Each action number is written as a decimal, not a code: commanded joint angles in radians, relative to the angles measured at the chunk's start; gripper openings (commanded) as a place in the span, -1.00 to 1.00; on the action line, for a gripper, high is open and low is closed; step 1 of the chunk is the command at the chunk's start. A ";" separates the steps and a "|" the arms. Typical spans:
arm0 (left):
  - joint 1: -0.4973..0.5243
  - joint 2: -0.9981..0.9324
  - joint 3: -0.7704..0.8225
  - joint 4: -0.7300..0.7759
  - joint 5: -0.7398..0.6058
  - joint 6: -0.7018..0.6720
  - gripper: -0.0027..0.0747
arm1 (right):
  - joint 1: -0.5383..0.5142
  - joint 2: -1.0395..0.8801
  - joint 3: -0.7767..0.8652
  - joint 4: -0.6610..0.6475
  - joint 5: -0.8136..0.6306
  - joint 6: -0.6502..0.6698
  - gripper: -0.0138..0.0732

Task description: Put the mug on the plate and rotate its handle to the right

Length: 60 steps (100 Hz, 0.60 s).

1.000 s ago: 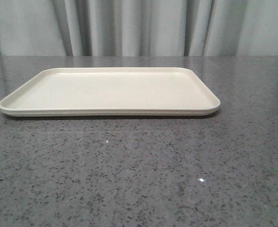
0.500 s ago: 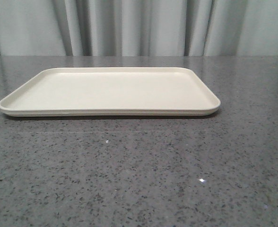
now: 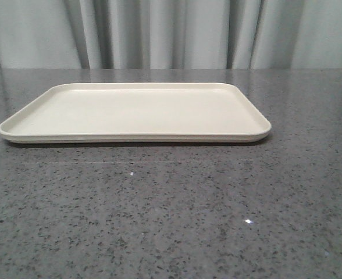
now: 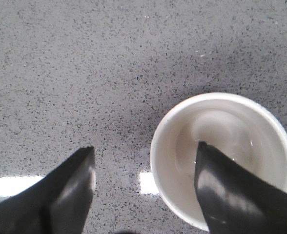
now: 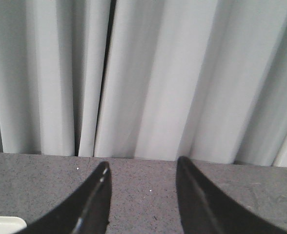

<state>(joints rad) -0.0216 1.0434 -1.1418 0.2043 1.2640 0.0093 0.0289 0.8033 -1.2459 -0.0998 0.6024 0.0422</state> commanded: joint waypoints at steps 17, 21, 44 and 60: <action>0.001 0.050 -0.025 -0.006 -0.004 0.000 0.21 | 0.000 0.002 -0.032 -0.012 -0.072 -0.011 0.09; 0.001 0.059 -0.025 -0.010 -0.004 0.000 0.21 | 0.000 0.002 -0.032 -0.012 -0.072 -0.011 0.09; 0.001 0.077 -0.020 -0.025 -0.004 0.000 0.21 | 0.000 0.002 -0.032 -0.012 -0.067 -0.011 0.09; 0.001 0.077 0.027 -0.025 -0.004 0.000 0.21 | 0.000 0.002 -0.032 -0.012 -0.065 -0.011 0.09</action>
<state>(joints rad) -0.0216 1.1327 -1.1166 0.1767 1.2524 0.0093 0.0289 0.8033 -1.2459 -0.0998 0.6111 0.0408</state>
